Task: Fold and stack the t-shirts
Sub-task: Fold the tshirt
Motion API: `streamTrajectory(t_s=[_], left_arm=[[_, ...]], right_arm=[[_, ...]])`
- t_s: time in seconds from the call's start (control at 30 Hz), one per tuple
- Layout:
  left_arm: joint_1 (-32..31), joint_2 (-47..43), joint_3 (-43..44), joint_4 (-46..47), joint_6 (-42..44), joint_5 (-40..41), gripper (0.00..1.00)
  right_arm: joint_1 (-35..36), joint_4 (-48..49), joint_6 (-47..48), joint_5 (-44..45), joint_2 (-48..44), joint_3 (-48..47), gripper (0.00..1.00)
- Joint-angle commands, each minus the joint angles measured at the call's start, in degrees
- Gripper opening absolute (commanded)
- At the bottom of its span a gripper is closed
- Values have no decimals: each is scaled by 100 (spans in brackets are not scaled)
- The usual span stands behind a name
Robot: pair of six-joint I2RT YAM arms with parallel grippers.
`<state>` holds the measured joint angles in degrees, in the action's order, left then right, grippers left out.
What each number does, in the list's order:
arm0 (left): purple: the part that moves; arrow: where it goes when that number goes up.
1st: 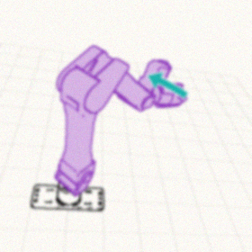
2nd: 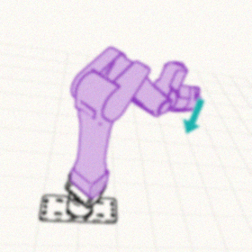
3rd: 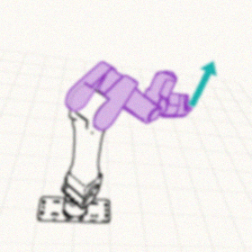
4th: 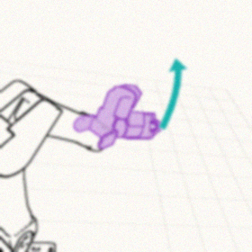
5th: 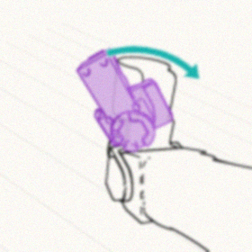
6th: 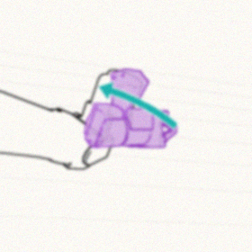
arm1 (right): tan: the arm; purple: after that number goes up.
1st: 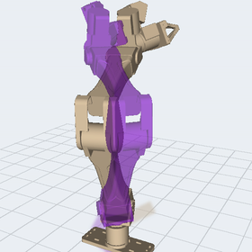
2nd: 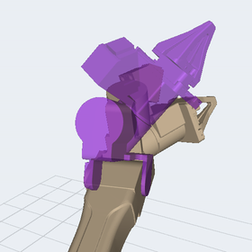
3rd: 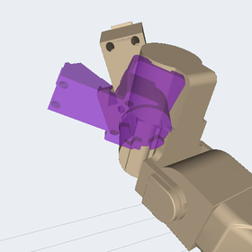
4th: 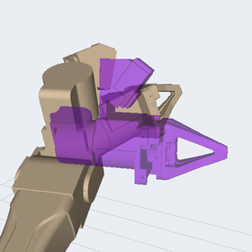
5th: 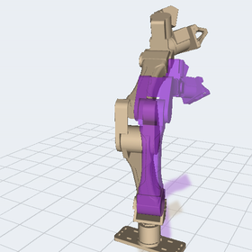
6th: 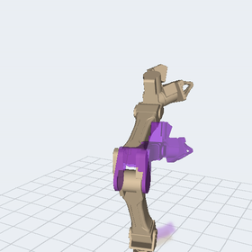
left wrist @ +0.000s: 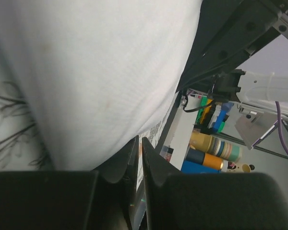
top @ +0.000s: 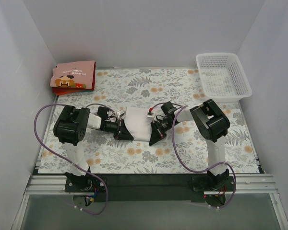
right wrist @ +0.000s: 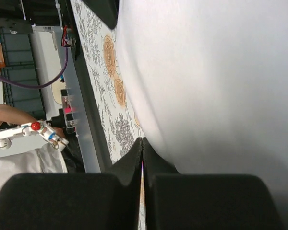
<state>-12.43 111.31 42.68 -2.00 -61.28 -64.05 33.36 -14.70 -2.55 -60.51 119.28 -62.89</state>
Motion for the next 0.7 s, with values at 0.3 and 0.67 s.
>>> streamTrajectory(t_s=[0.3,0.67], left_arm=[[302,-775,-172,-606,713,-71,9],[223,-1552,1058,443,-207,454,11]], right_arm=[[-594,-1533,1712,49,-580,156,1],[-1402,-2477,1758,206,-645,-2085,1]])
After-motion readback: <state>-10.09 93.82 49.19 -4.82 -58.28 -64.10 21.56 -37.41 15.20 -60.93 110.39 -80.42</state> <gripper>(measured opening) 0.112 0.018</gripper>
